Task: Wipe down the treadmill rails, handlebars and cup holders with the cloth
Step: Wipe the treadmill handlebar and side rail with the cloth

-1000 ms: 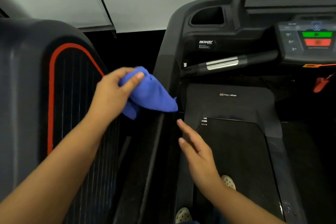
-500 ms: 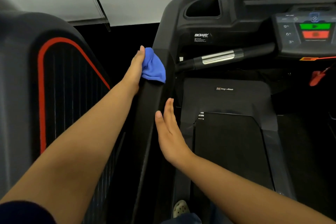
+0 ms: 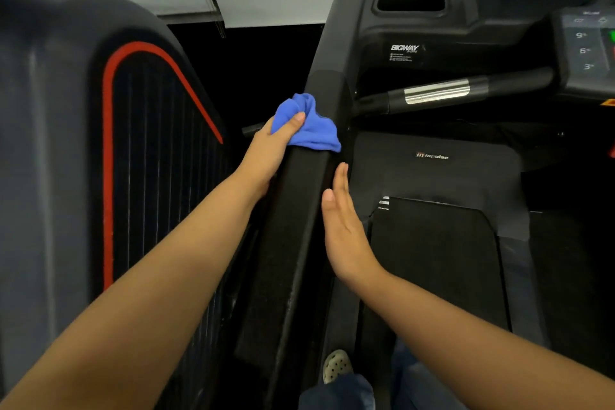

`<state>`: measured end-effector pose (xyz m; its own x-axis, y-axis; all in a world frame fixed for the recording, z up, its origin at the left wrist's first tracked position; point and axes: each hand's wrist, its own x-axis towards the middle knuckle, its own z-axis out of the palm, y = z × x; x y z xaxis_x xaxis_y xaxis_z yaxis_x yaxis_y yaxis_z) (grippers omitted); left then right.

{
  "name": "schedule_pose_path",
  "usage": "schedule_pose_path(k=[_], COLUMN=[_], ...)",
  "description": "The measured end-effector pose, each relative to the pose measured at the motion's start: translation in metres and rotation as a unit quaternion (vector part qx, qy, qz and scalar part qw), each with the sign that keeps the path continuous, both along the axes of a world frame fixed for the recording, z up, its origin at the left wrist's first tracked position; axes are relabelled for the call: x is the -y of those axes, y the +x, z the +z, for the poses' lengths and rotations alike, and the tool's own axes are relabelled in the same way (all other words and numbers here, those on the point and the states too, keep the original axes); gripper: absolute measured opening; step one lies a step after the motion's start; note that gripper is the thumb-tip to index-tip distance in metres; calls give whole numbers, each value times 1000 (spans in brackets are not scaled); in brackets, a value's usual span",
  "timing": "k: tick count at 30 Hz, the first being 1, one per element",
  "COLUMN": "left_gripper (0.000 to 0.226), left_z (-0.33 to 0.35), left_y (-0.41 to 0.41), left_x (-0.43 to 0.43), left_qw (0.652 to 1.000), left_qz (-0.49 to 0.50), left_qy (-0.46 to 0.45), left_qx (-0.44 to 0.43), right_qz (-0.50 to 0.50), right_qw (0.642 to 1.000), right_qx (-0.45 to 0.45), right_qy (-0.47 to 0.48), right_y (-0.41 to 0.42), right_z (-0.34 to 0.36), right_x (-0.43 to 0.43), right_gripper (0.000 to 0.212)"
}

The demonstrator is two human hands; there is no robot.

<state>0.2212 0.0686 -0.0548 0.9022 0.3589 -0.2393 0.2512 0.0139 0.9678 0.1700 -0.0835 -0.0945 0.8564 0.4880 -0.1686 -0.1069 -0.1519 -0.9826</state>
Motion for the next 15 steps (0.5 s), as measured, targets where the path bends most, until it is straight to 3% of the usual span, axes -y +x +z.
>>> schedule_pose_path(k=[6, 15], left_gripper=[39, 42], left_z=[-2, 17], left_y=[-66, -195], left_x=[12, 38], left_qw=[996, 977], left_qz=[29, 65], left_qy=[-66, -83], left_qx=[-59, -183], right_qz=[-2, -7], right_qw=[1000, 1000], right_qx=[0, 10], right_qy=[1, -16], right_y=[-1, -1], right_z=[-1, -3], right_x=[0, -1], right_gripper=[55, 55])
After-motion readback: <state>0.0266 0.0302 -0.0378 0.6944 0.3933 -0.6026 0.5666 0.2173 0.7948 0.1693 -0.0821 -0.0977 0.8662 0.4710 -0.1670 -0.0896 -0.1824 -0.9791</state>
